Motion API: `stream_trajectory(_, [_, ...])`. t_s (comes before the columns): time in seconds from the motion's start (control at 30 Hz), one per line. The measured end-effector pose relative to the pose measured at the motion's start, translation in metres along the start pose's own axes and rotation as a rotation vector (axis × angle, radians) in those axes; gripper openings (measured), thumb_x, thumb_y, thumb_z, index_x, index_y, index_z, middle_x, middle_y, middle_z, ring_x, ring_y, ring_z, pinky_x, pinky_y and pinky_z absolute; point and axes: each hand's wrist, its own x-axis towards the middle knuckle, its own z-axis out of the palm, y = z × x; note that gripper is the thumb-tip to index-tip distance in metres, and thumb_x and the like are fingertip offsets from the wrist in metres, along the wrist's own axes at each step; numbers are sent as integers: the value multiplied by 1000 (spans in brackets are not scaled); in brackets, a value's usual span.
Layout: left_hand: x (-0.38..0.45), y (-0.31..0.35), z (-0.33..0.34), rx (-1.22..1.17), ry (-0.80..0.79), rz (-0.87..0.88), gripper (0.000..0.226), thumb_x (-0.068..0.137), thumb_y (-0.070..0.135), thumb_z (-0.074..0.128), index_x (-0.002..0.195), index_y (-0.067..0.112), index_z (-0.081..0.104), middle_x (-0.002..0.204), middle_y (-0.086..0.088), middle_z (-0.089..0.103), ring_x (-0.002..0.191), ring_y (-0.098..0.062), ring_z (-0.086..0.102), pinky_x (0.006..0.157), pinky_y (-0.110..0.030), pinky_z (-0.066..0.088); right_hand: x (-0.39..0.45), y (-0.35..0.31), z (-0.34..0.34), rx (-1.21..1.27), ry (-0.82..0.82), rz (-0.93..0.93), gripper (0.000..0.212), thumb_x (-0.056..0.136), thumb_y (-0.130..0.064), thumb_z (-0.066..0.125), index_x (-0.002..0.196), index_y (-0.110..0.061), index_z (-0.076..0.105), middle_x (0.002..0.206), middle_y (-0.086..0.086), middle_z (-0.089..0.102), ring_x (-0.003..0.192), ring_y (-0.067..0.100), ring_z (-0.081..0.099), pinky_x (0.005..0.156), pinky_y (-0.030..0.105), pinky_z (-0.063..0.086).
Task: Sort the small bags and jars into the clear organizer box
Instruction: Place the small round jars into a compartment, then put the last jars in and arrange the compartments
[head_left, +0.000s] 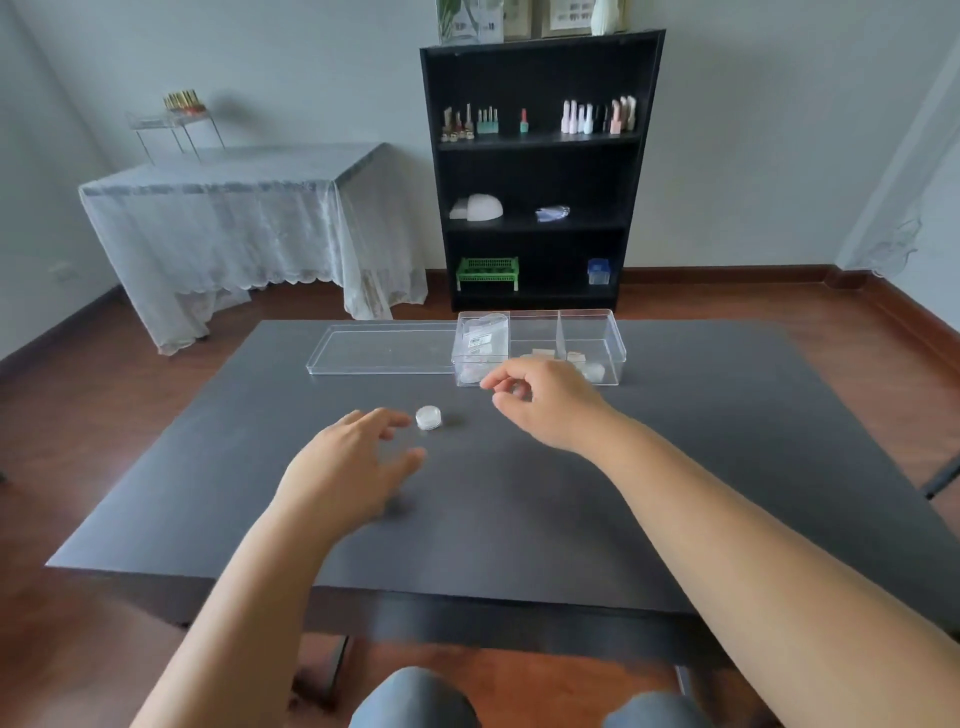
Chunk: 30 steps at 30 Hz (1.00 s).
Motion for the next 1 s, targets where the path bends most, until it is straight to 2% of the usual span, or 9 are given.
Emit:
stream_trajectory(0.1, [-14,-22,-6,21,-198,18,49,80,54,67,125,40,54,116,14,55,96,-7,52,85,-28,43,7,-13,40,-41,-149,-29,38,92,-24,58,129,-32,58,131,-9,54,111,13,53,93,27,41])
stream_trajectory(0.17, [-19,-31,-8,39,-292,84,55,76,52,71,127,40,52,118,12,51,104,-8,49,88,-25,38,12,-19,57,-101,-232,-10,50,93,-25,56,141,-33,46,155,-9,32,137,16,34,108,30,30])
stream_trajectory(0.23, [-21,-38,-10,39,-303,142,56,74,45,76,125,40,54,116,13,50,103,-6,48,87,-21,35,13,-21,70,-191,-260,9,54,94,-27,52,146,-35,38,160,-10,20,144,17,21,111,33,23])
stream_trajectory(0.33, [-21,-50,-8,-41,-229,166,41,74,32,77,113,40,65,105,14,54,90,0,57,82,-15,43,2,-22,82,-236,-130,-32,44,95,-24,50,138,-29,51,152,-3,39,137,24,33,110,37,29])
stream_trajectory(0.4, [-21,-58,-4,-113,-162,173,32,77,27,76,104,41,69,95,14,56,81,7,57,72,-5,41,-11,-20,87,-194,22,-105,32,92,-17,53,121,-21,67,130,1,61,119,27,50,98,37,41])
stream_trajectory(0.47, [-19,-61,3,-158,-103,195,29,78,25,76,102,41,70,91,12,57,79,8,56,66,-2,38,-21,-15,85,-161,117,-108,23,91,-17,59,109,-19,73,110,-1,69,102,24,55,84,35,47])
stream_trajectory(0.67, [-3,-43,26,-349,88,226,25,84,26,71,106,37,67,103,17,58,73,4,62,64,-5,42,-40,11,56,11,262,118,7,79,-27,74,84,-25,70,85,-8,62,86,11,54,67,28,46])
stream_trajectory(0.83, [19,-12,50,-446,195,221,25,83,24,69,101,41,63,104,19,56,70,4,62,61,-6,41,-54,30,34,107,402,164,20,77,-18,72,91,-30,65,87,-14,61,80,-11,54,59,4,38])
stream_trajectory(1.0, [39,18,69,-439,246,284,23,85,19,67,102,34,66,102,17,54,75,1,60,71,-9,46,-62,54,4,141,557,271,20,78,-23,71,89,-37,62,92,-15,60,77,-10,56,52,5,36])
